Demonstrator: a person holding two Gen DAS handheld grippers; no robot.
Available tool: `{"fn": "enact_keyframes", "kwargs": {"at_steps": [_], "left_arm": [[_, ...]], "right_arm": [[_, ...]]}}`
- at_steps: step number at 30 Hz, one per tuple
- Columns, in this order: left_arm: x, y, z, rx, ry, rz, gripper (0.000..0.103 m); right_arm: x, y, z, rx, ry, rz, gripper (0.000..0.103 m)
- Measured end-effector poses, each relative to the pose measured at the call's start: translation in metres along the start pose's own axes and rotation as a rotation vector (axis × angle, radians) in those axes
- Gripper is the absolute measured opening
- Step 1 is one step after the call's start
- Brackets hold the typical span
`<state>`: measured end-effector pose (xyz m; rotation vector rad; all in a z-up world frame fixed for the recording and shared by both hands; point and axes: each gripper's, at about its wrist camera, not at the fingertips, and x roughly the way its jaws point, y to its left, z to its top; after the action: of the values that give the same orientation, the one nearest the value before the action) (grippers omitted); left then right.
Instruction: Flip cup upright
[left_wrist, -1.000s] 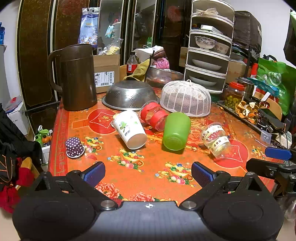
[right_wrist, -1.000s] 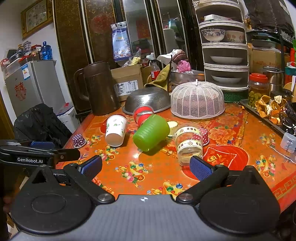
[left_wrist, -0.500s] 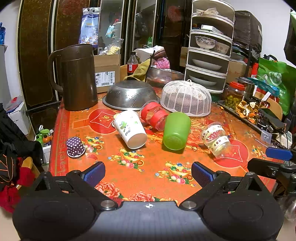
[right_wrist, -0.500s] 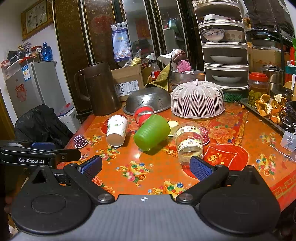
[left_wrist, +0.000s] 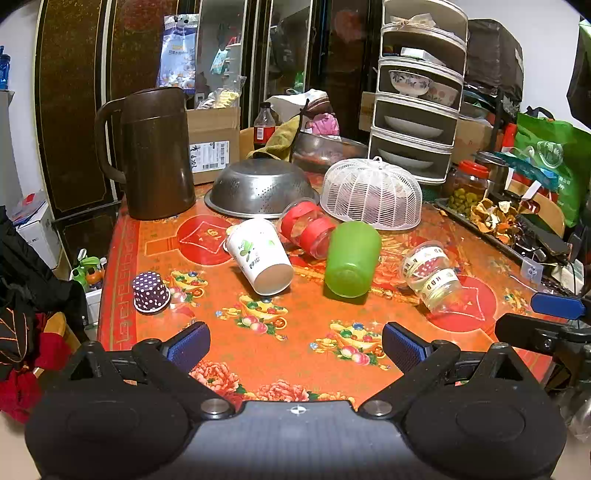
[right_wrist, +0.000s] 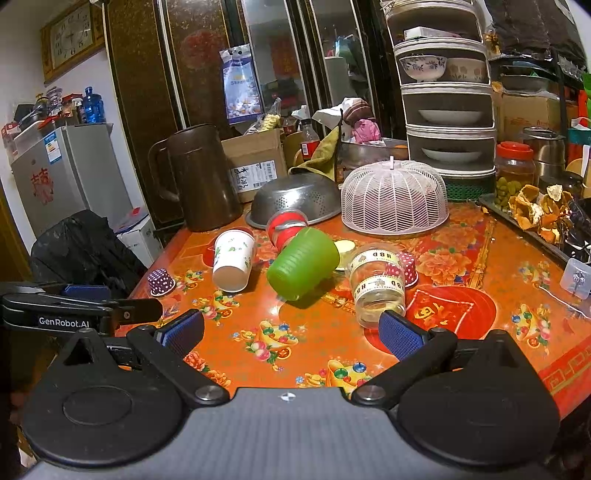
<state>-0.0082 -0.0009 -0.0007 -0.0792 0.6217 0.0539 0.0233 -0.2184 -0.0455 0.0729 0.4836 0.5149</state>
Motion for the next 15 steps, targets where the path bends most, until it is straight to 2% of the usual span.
{"fn": "enact_keyframes", "kwargs": {"at_steps": [11, 15], "left_arm": [[0.004, -0.001, -0.001, 0.006, 0.009, 0.000, 0.101], [0.010, 0.005, -0.003, 0.001, 0.019, -0.008, 0.101]], "right_arm": [[0.006, 0.000, 0.001, -0.004, 0.014, 0.005, 0.102], [0.030, 0.005, 0.029, -0.043, 0.073, 0.070, 0.102]]}}
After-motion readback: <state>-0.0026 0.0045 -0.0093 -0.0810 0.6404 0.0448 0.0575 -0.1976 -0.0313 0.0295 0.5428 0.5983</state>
